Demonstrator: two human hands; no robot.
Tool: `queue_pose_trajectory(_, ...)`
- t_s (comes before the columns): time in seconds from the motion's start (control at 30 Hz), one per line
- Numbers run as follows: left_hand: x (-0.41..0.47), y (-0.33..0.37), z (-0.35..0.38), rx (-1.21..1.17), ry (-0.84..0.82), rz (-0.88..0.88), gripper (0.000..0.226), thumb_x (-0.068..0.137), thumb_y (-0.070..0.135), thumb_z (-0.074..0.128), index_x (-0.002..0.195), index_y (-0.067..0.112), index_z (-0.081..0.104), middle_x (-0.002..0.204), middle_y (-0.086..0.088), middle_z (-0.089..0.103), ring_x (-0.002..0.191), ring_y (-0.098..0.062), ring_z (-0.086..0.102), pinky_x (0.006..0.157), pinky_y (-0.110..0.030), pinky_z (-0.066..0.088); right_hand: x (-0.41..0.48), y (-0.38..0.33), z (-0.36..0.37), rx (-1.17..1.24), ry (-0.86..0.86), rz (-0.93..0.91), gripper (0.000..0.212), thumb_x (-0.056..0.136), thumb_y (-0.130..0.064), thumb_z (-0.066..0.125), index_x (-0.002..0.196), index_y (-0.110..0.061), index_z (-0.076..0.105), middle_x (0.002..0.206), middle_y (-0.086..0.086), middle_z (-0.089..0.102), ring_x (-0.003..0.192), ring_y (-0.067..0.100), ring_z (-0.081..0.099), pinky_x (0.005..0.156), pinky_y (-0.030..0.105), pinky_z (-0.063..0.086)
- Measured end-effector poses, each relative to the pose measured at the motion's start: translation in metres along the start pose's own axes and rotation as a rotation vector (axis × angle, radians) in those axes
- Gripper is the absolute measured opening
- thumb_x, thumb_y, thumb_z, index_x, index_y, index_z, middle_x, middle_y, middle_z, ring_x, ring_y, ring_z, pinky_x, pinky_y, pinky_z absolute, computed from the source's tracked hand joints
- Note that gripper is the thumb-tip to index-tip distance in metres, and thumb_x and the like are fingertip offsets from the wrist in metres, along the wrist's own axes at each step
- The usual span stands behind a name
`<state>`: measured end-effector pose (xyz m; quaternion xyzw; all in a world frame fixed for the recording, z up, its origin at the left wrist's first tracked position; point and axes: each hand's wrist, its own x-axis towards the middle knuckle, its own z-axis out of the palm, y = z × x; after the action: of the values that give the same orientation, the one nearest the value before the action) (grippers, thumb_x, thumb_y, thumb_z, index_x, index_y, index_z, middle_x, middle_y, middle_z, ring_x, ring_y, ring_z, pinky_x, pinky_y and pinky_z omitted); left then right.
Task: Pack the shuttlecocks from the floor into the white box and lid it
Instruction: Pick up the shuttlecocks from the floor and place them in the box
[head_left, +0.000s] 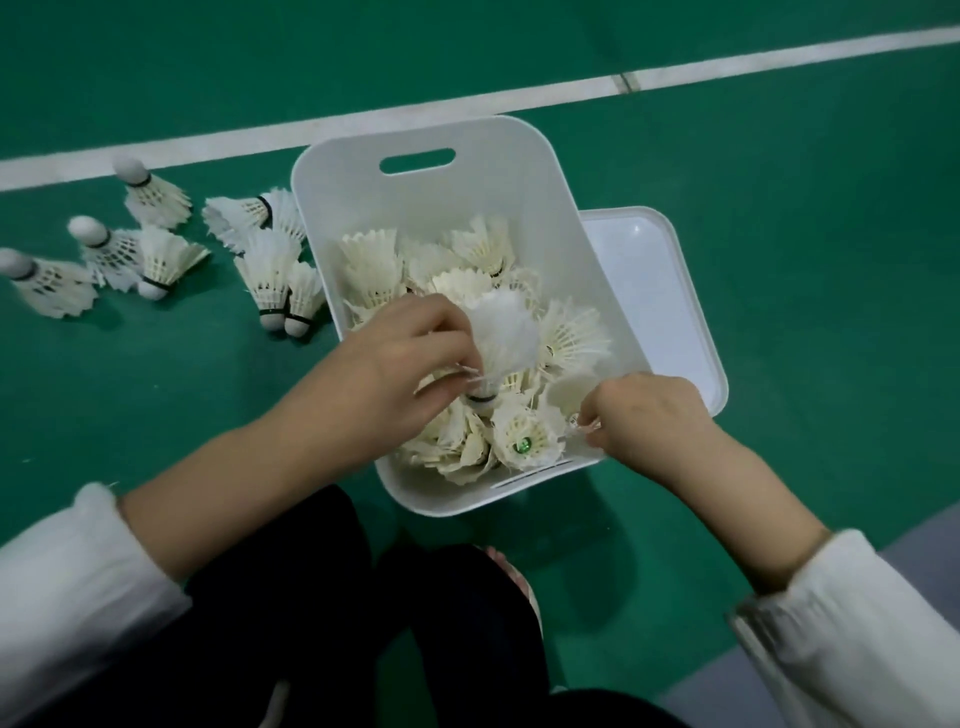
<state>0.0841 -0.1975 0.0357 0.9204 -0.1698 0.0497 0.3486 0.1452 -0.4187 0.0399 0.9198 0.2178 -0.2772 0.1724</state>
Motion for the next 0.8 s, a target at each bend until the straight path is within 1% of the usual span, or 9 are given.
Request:
queue_pose_trajectory(0.13, -0.002, -0.001, 0.006, -0.003, -0.021, 0.02, 0.023, 0.084, 0.028, 0.053, 0.086, 0.011, 0.068, 0.093, -0.002, 0.058, 0.086, -0.018, 0.053, 0.08, -0.023, 0.038, -0.018, 0.011, -0.022, 0.268, -0.111, -0.014, 0.052, 0.087, -0.024, 0.056, 0.135, -0.034, 0.04, 0.129, -0.002, 0.056, 0.118, 0.021, 0.05, 0.096, 0.032, 0.039)
queue_pose_trajectory(0.2, -0.001, 0.001, 0.007, -0.015, -0.014, 0.026, 0.024, 0.085, 0.029, 0.053, 0.086, 0.011, 0.068, 0.093, -0.003, 0.059, 0.088, -0.017, 0.052, 0.081, -0.022, 0.038, -0.031, 0.019, -0.036, 0.337, 0.048, -0.049, 0.051, 0.087, -0.03, 0.058, 0.134, -0.036, 0.04, 0.121, -0.005, 0.06, 0.109, 0.019, 0.056, 0.091, 0.032, 0.042)
queue_pose_trajectory(0.27, 0.002, 0.004, 0.009, -0.029, -0.011, 0.045, 0.023, 0.085, 0.027, 0.053, 0.087, 0.01, 0.068, 0.094, -0.004, 0.059, 0.089, -0.016, 0.051, 0.082, -0.02, 0.037, -0.041, 0.02, -0.048, 0.463, 0.266, -0.146, 0.049, 0.087, -0.033, 0.058, 0.132, -0.041, 0.04, 0.103, -0.013, 0.064, 0.092, 0.014, 0.061, 0.08, 0.03, 0.046)
queue_pose_trajectory(0.37, 0.009, 0.01, 0.012, -0.035, -0.012, 0.085, 0.02, 0.085, 0.024, 0.055, 0.087, 0.009, 0.067, 0.095, -0.005, 0.059, 0.09, -0.017, 0.05, 0.082, -0.021, 0.037, -0.045, 0.009, -0.054, 0.751, 0.233, -0.309, 0.052, 0.084, -0.03, 0.063, 0.128, -0.048, 0.041, 0.087, -0.017, 0.06, 0.075, 0.004, 0.057, 0.07, 0.014, 0.045)
queue_pose_trajectory(0.43, 0.011, 0.012, 0.015, -0.037, -0.012, 0.111, 0.017, 0.085, 0.022, 0.056, 0.087, 0.008, 0.067, 0.094, -0.006, 0.06, 0.089, -0.018, 0.051, 0.081, -0.022, 0.038, -0.037, 0.003, -0.047, 0.664, 0.218, -0.36, 0.038, 0.085, -0.03, 0.061, 0.121, -0.04, 0.053, 0.089, -0.017, 0.058, 0.076, 0.004, 0.055, 0.074, 0.015, 0.044)
queue_pose_trajectory(0.53, 0.011, 0.013, 0.014, -0.05, -0.004, 0.107, 0.018, 0.086, 0.021, 0.056, 0.089, 0.008, 0.067, 0.095, -0.005, 0.061, 0.089, -0.018, 0.053, 0.081, -0.022, 0.039, -0.029, 0.002, -0.041, 0.612, 0.337, -0.34, 0.015, 0.086, -0.026, 0.062, 0.097, -0.02, 0.069, 0.086, -0.006, 0.059, 0.074, 0.006, 0.052, 0.075, 0.026, 0.044)
queue_pose_trajectory(0.63, 0.01, 0.013, 0.008, -0.056, 0.015, 0.123, 0.018, 0.087, 0.02, 0.056, 0.094, 0.008, 0.068, 0.099, -0.004, 0.062, 0.093, -0.017, 0.056, 0.084, -0.024, 0.043, -0.033, 0.005, -0.043, 0.66, 0.375, -0.332, 0.011, 0.084, -0.022, 0.065, 0.089, -0.015, 0.072, 0.082, -0.005, 0.06, 0.072, 0.005, 0.049, 0.07, 0.022, 0.041)
queue_pose_trajectory(0.7, 0.009, 0.015, 0.001, -0.037, 0.004, 0.101, 0.02, 0.089, 0.023, 0.054, 0.099, 0.01, 0.066, 0.103, -0.002, 0.062, 0.097, -0.014, 0.055, 0.087, -0.022, 0.042, -0.036, 0.011, -0.043, 0.592, 0.388, -0.301, 0.011, 0.084, -0.021, 0.065, 0.089, -0.015, 0.073, 0.081, -0.004, 0.059, 0.065, 0.006, 0.047, 0.067, 0.023, 0.038)
queue_pose_trajectory(0.8, 0.007, 0.012, -0.015, -0.05, -0.024, -0.104, 0.025, 0.09, 0.032, 0.048, 0.107, 0.019, 0.062, 0.102, 0.008, 0.06, 0.089, -0.003, 0.054, 0.08, -0.012, 0.04, -0.038, 0.022, -0.038, 0.39, 0.361, -0.22, 0.015, 0.087, -0.02, 0.06, 0.096, -0.017, 0.072, 0.086, 0.0, 0.061, 0.08, 0.019, 0.054, 0.069, 0.03, 0.038)
